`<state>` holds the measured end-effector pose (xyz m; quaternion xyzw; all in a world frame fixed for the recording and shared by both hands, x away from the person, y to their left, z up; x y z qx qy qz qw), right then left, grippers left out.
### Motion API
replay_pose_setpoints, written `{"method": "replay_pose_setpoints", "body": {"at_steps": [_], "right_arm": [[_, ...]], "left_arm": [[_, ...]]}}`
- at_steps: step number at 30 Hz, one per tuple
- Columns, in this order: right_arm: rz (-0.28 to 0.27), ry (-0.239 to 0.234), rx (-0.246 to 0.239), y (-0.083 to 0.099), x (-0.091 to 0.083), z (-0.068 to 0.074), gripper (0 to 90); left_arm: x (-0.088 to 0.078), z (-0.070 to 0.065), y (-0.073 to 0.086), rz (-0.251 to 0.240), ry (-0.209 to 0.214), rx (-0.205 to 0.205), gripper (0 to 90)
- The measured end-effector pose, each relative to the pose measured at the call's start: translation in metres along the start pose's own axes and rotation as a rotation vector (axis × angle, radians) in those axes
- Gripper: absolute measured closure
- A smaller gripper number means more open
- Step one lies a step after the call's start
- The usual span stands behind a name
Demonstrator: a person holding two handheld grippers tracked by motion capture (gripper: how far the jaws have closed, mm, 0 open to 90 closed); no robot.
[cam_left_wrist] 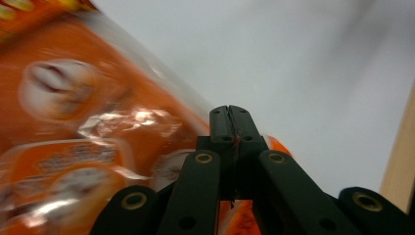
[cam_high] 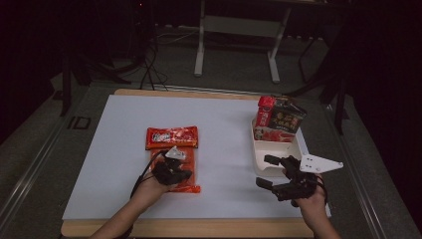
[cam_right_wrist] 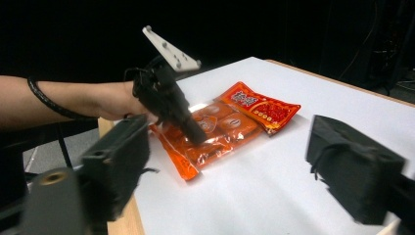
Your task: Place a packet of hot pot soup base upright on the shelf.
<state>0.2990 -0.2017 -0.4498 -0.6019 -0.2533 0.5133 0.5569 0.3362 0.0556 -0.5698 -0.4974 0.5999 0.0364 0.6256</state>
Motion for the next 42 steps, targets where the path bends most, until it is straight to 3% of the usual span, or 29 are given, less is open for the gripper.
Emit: {"method": "replay_pose_setpoints", "body": {"at_steps": [6,8,9,10,11,13,19,25,26,28,34,35,37,38,42], "right_arm": [[-0.022,0.011,-0.023,-0.003,-0.002,-0.002,18.9],[-0.031,0.019,-0.029,-0.004,-0.003,-0.002,18.1],[-0.031,0.019,-0.029,-0.004,-0.003,-0.002,18.1],[-0.032,0.024,-0.030,-0.004,-0.003,-0.003,17.7],[-0.024,0.032,-0.027,-0.003,-0.003,-0.003,16.5],[-0.018,0.043,-0.033,-0.002,-0.003,-0.003,15.7],[-0.010,0.056,-0.053,-0.001,-0.001,-0.002,15.0],[-0.013,0.078,-0.085,-0.003,0.000,0.000,14.1],[-0.015,0.079,-0.087,-0.003,0.001,0.000,14.1],[-0.016,0.084,-0.090,-0.003,0.001,0.000,13.9],[-0.005,0.084,-0.101,-0.001,0.001,0.000,13.8],[-0.004,0.088,-0.112,-0.001,0.001,0.001,13.8],[-0.006,0.084,-0.111,-0.001,0.001,0.001,13.8],[-0.010,0.084,-0.111,-0.001,0.001,0.001,13.8],[-0.009,0.089,-0.109,-0.001,0.000,0.001,13.8]], "left_arm": [[-0.023,0.033,0.001,-0.096,-0.067,-0.081,89.2],[-0.031,0.046,0.002,-0.136,-0.099,-0.101,81.1],[-0.031,0.046,0.002,-0.136,-0.099,-0.101,80.9],[-0.038,0.061,0.004,-0.171,-0.132,-0.120,80.9],[-0.041,0.068,0.005,-0.179,-0.152,-0.131,75.0],[-0.045,0.079,0.007,-0.208,-0.162,-0.159,73.0],[-0.049,0.111,0.015,-0.220,-0.233,-0.207,57.0],[-0.047,0.135,0.016,-0.220,-0.277,-0.216,53.4],[-0.047,0.141,0.015,-0.226,-0.305,-0.211,53.2],[-0.046,0.149,0.012,-0.240,-0.301,-0.233,49.8],[-0.040,0.168,0.004,-0.249,-0.329,-0.237,46.5],[-0.038,0.171,0.003,-0.247,-0.310,-0.249,46.5],[-0.035,0.176,0.003,-0.232,-0.332,-0.249,46.5],[-0.032,0.178,0.003,-0.228,-0.316,-0.259,46.5],[-0.026,0.185,0.004,-0.203,-0.334,-0.267,46.5]]}}
Point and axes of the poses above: each handheld gripper's, and its own axes: x roughly forward along the jaws, y roughly out of its underside, z roughly to its left, the point moved 9 cm from there along x, roughly forward along the jaws, and after that the axes turned 5 degrees about z, right-handed, at the moved point
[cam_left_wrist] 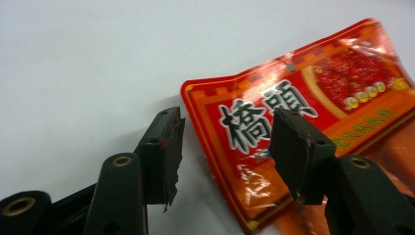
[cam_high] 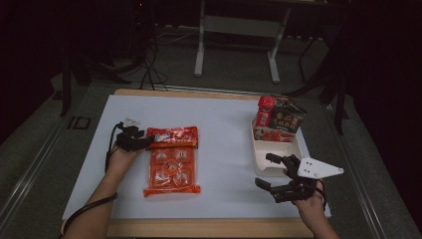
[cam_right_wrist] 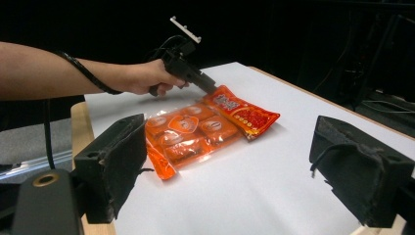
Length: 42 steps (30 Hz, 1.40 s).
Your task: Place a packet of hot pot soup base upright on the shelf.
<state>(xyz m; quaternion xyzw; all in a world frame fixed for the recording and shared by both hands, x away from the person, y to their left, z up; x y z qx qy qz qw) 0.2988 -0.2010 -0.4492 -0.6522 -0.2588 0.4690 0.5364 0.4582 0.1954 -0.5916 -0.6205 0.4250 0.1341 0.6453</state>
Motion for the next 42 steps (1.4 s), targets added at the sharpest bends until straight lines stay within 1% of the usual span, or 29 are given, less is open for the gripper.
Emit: {"method": "replay_pose_setpoints", "body": {"at_steps": [1,3,4,7,8,9,11,12,13,14,15,16,18,19,21,22,23,24,25,26,28,29,30,31,34,36,38,39,42], "right_arm": [[0.001,0.000,0.001,0.000,0.000,0.000,13.8],[0.001,0.001,0.011,0.001,0.000,-0.002,13.8],[0.000,-0.006,0.023,0.001,-0.001,-0.003,13.8],[0.000,-0.005,0.025,0.001,-0.001,-0.003,13.9],[0.001,-0.005,0.025,0.001,-0.001,-0.003,13.9],[0.005,-0.005,0.023,0.002,0.000,-0.003,13.9],[0.005,-0.007,0.023,0.002,0.000,-0.002,13.9],[0.007,-0.010,0.023,0.002,0.000,-0.002,13.9],[0.008,-0.010,0.024,0.002,0.000,-0.002,13.9],[0.009,-0.009,0.025,0.003,0.000,-0.003,14.0],[0.008,-0.013,0.028,0.003,0.001,-0.003,14.0],[0.009,-0.014,0.029,0.003,0.001,-0.003,14.0],[0.011,-0.016,0.027,0.003,0.001,-0.003,14.0],[0.011,-0.017,0.026,0.003,0.001,-0.003,14.0],[0.010,-0.018,0.024,0.003,0.002,-0.002,14.1],[0.009,-0.017,0.023,0.003,0.002,-0.002,14.1],[0.009,-0.018,0.024,0.002,0.002,-0.002,14.1],[0.009,-0.017,0.024,0.002,0.002,-0.002,14.1],[0.009,-0.016,0.023,0.002,0.002,-0.002,14.1],[0.009,-0.015,0.023,0.002,0.002,-0.002,14.1],[0.008,-0.017,0.024,0.002,0.002,-0.001,14.1],[0.010,-0.017,0.023,0.002,0.002,-0.001,14.1],[0.012,-0.016,0.022,0.002,0.002,-0.001,14.1],[0.012,-0.018,0.022,0.002,0.001,-0.001,14.1],[0.011,-0.016,0.019,0.002,0.002,-0.001,14.2],[0.017,-0.014,0.019,0.002,0.002,-0.001,14.2],[0.016,0.001,0.018,0.002,0.001,-0.003,14.1],[0.016,0.000,0.021,0.002,0.001,-0.003,14.1],[0.014,0.021,0.016,0.001,0.000,-0.005,13.6]], "left_arm": [[0.002,0.001,0.001,0.005,-0.009,0.000,46.5],[0.006,0.003,0.003,0.017,-0.008,-0.004,46.4],[0.008,0.004,0.004,0.025,-0.003,-0.006,46.4],[0.011,0.005,0.005,0.026,0.023,-0.029,46.5],[0.012,0.005,0.006,0.030,0.031,-0.028,46.5],[0.012,0.005,0.004,0.019,0.047,-0.036,46.5],[0.013,0.004,0.004,0.029,0.050,-0.031,46.6],[0.014,0.003,0.004,0.032,0.055,-0.021,47.1],[0.014,0.000,0.004,0.033,0.079,-0.022,51.2],[0.015,-0.001,0.004,0.034,0.080,-0.021,52.7],[0.015,-0.004,0.004,0.036,0.096,-0.016,53.3],[0.015,-0.008,0.003,0.040,0.102,0.004,57.1],[0.016,-0.013,0.002,0.044,0.118,0.007,62.7],[0.016,-0.014,0.003,0.055,0.114,0.018,64.7],[0.017,-0.013,0.003,0.073,0.095,0.016,69.8],[0.018,-0.012,0.002,0.083,0.077,0.002,72.0],[0.018,-0.011,0.002,0.095,0.064,-0.013,77.4],[0.018,-0.011,0.001,0.104,0.050,-0.006,78.2],[0.018,-0.011,0.001,0.116,0.031,0.017,81.1],[0.018,-0.012,0.000,0.122,0.016,0.025,85.9],[0.018,-0.013,-0.001,0.136,0.000,0.030,88.6],[0.017,-0.013,-0.002,0.133,-0.006,0.028,89.8],[0.016,-0.014,-0.003,0.130,-0.016,0.057,90.0],[0.015,-0.015,-0.003,0.126,-0.022,0.075,90.0],[0.009,-0.016,-0.006,0.095,-0.029,0.071,90.0],[0.005,-0.017,-0.009,0.065,-0.019,0.067,90.0],[-0.001,-0.019,-0.012,0.036,-0.012,0.069,90.0],[-0.006,-0.021,-0.014,0.017,-0.010,0.069,90.0],[-0.014,-0.025,-0.018,-0.008,-0.003,0.077,90.0]]}}
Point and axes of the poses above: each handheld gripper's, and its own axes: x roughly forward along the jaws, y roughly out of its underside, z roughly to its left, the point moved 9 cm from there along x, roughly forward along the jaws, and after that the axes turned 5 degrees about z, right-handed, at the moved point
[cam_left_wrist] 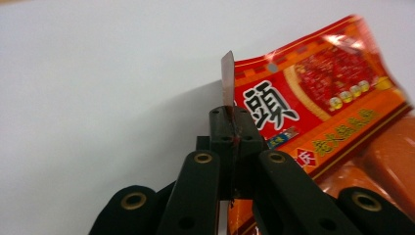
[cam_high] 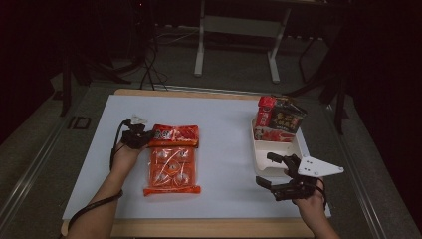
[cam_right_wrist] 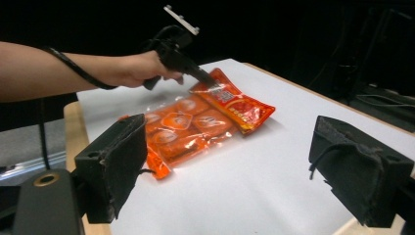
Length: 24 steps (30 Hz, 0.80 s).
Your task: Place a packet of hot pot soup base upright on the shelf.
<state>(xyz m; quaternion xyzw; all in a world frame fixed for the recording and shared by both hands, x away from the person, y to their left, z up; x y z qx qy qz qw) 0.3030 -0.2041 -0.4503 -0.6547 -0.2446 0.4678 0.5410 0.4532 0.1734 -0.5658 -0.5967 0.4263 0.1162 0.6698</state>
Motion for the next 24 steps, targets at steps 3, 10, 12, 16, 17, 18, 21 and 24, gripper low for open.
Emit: {"method": "replay_pose_setpoints", "body": {"at_steps": [3,10,12,16,17,18,21,24], "right_arm": [[-0.008,0.016,0.008,-0.002,-0.001,-0.002,13.6],[-0.022,0.035,0.023,-0.005,-0.004,-0.004,13.6],[-0.024,0.028,0.036,-0.005,-0.005,-0.004,13.7],[-0.019,0.025,0.072,-0.005,-0.004,-0.006,12.1],[-0.018,0.025,0.078,-0.005,-0.004,-0.006,10.9],[-0.015,0.033,0.080,-0.005,-0.003,-0.007,10.7],[0.003,0.023,0.079,-0.005,-0.001,-0.003,10.6],[0.010,0.017,0.071,-0.007,0.002,0.001,10.6]], "left_arm": [[-0.009,-0.006,-0.006,-0.025,0.007,0.017,90.0],[-0.030,-0.013,-0.018,-0.079,0.022,0.024,90.0],[-0.035,-0.015,-0.021,-0.095,0.022,0.036,90.0],[-0.047,-0.022,-0.028,-0.137,0.040,0.040,90.0],[-0.050,-0.023,-0.029,-0.145,0.042,0.045,90.0],[-0.053,-0.024,-0.031,-0.156,0.046,0.043,90.0],[-0.060,-0.029,-0.034,-0.170,0.058,0.057,90.0],[-0.070,-0.034,-0.037,-0.208,0.090,0.063,90.0]]}}
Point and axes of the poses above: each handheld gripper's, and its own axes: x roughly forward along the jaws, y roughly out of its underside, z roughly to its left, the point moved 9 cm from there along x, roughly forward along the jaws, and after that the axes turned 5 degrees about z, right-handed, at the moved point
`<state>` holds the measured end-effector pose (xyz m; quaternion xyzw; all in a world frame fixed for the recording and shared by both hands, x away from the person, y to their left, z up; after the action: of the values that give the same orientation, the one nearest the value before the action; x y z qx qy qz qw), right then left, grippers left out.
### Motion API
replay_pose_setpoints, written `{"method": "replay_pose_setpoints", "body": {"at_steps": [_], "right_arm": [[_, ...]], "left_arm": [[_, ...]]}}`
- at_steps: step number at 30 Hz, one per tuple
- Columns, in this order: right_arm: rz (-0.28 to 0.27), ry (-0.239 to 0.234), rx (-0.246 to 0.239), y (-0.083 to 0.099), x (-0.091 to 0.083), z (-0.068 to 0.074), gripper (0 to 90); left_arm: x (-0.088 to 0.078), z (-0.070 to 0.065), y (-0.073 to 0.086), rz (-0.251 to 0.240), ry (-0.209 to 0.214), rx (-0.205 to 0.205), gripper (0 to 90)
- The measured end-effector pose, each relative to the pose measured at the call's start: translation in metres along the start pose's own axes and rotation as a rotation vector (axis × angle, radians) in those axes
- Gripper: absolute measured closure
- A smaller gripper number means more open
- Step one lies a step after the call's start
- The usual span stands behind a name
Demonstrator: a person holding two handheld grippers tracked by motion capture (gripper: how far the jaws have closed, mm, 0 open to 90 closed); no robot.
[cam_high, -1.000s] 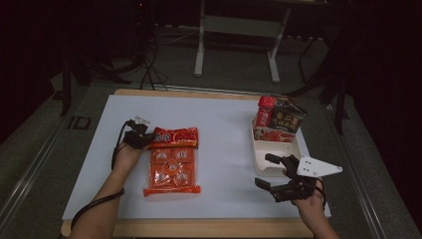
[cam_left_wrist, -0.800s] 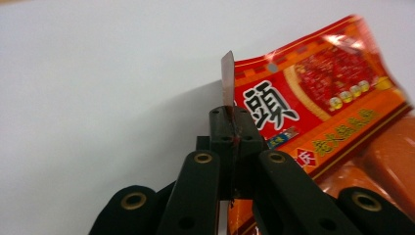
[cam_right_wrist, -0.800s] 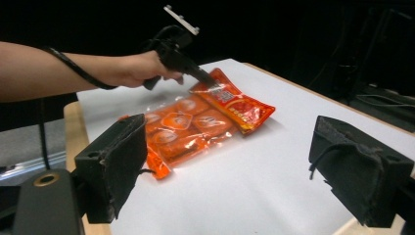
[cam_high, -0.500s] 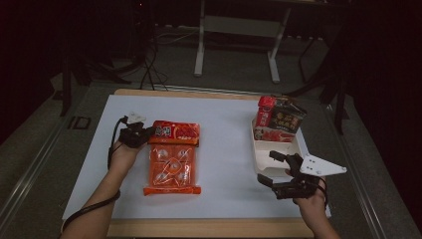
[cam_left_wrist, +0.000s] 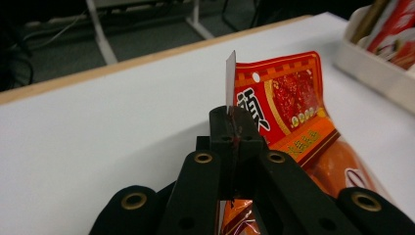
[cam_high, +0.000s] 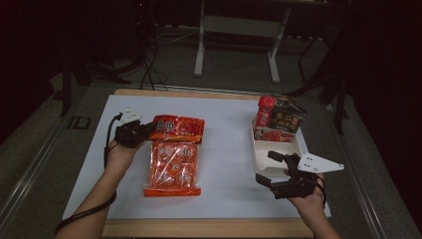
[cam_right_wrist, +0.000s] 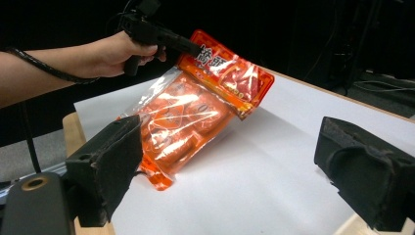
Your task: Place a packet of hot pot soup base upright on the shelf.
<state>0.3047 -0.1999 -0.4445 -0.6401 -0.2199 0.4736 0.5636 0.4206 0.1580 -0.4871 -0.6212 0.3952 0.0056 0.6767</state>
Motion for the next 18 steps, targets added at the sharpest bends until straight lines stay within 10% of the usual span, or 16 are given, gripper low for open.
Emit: {"method": "replay_pose_setpoints", "body": {"at_steps": [18], "right_arm": [[0.007,-0.007,0.010,-0.027,0.034,0.004,16.1]], "left_arm": [[-0.045,-0.046,-0.023,-0.179,0.146,0.100,90.0]]}}
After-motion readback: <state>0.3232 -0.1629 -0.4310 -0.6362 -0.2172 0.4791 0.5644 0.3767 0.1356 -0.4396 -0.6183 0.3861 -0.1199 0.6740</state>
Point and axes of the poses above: each handheld gripper's, and its own axes: x roughly forward along the jaws, y roughly out of its underside, z roughly to its left, the point moved 9 cm from there along x, roughly forward along the jaws, and after that the axes turned 5 degrees about z, right-handed, at the moved point
